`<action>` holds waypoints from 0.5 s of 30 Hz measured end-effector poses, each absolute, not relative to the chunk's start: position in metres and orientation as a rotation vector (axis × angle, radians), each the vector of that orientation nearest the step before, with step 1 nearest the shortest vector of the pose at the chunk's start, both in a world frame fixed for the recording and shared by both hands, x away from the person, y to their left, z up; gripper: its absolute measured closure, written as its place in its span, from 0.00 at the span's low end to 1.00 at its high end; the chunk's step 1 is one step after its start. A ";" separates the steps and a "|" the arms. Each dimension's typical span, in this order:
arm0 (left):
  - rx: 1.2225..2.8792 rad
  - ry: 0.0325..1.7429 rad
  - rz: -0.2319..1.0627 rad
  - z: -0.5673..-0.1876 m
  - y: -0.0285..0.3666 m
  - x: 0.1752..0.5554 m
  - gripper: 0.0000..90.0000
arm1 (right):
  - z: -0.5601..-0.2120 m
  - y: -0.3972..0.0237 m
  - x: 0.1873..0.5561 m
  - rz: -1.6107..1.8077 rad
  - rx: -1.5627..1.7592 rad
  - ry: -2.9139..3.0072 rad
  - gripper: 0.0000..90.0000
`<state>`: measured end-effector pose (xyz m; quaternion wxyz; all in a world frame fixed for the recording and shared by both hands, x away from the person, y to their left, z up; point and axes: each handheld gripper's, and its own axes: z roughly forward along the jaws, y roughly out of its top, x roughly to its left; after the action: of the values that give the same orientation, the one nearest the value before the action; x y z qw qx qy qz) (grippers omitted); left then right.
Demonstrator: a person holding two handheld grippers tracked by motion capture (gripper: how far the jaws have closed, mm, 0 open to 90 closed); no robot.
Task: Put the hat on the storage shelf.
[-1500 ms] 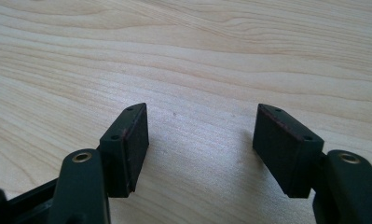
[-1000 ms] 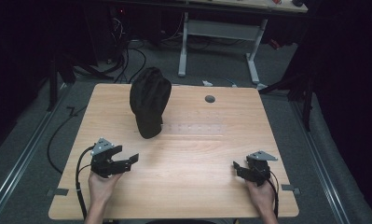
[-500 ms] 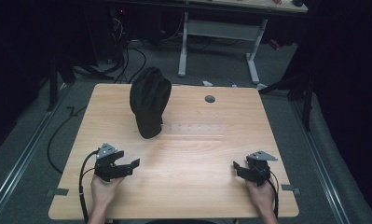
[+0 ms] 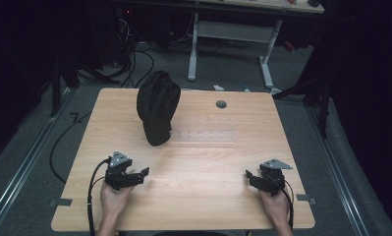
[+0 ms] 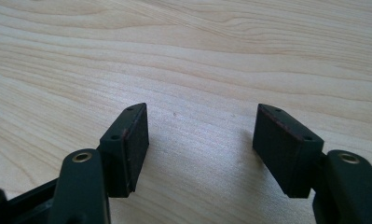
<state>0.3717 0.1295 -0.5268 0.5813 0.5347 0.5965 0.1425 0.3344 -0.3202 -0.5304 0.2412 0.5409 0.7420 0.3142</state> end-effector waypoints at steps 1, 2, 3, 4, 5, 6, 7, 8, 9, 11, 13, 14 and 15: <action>1.248 1.398 0.341 -0.528 0.129 0.372 0.24 | -0.530 -0.320 0.334 0.860 1.480 2.029 0.40; 1.243 1.404 0.347 -0.528 0.129 0.373 0.25 | -0.530 -0.320 0.334 0.859 1.480 2.029 0.40; 1.244 1.407 0.353 -0.529 0.129 0.374 0.25 | -0.530 -0.320 0.334 0.859 1.480 2.029 0.40; 1.241 1.411 0.357 -0.530 0.129 0.374 0.25 | -0.530 -0.320 0.334 0.859 1.479 2.030 0.40; 1.250 1.411 0.367 -0.532 0.129 0.375 0.25 | -0.530 -0.320 0.334 0.859 1.479 2.029 0.40; 1.244 1.417 0.372 -0.533 0.128 0.375 0.25 | -0.530 -0.320 0.334 0.859 1.480 2.029 0.40; 1.252 1.416 0.380 -0.534 0.128 0.376 0.25 | -0.530 -0.320 0.334 0.860 1.479 2.029 0.40; 1.262 1.416 0.387 -0.535 0.128 0.376 0.25 | -0.530 -0.320 0.334 0.859 1.480 2.029 0.40; 1.268 1.416 0.395 -0.536 0.128 0.376 0.25 | -0.530 -0.320 0.334 0.859 1.479 2.030 0.40; 1.273 1.417 0.410 -0.540 0.127 0.376 0.25 | -0.530 -0.320 0.334 0.860 1.479 2.030 0.40; 1.277 1.424 0.418 -0.543 0.127 0.376 0.25 | -0.530 -0.320 0.334 0.859 1.480 2.029 0.40; 1.283 1.429 0.420 -0.543 0.127 0.377 0.25 | -0.530 -0.320 0.334 0.859 1.479 2.029 0.40; 1.287 1.428 0.427 -0.543 0.126 0.376 0.24 | -0.530 -0.320 0.334 0.859 1.480 2.029 0.40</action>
<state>0.3765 0.1261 -0.5433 0.5532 0.5446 0.6039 0.1807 0.3343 -0.3202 -0.5304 0.2413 0.5410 0.7419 0.3141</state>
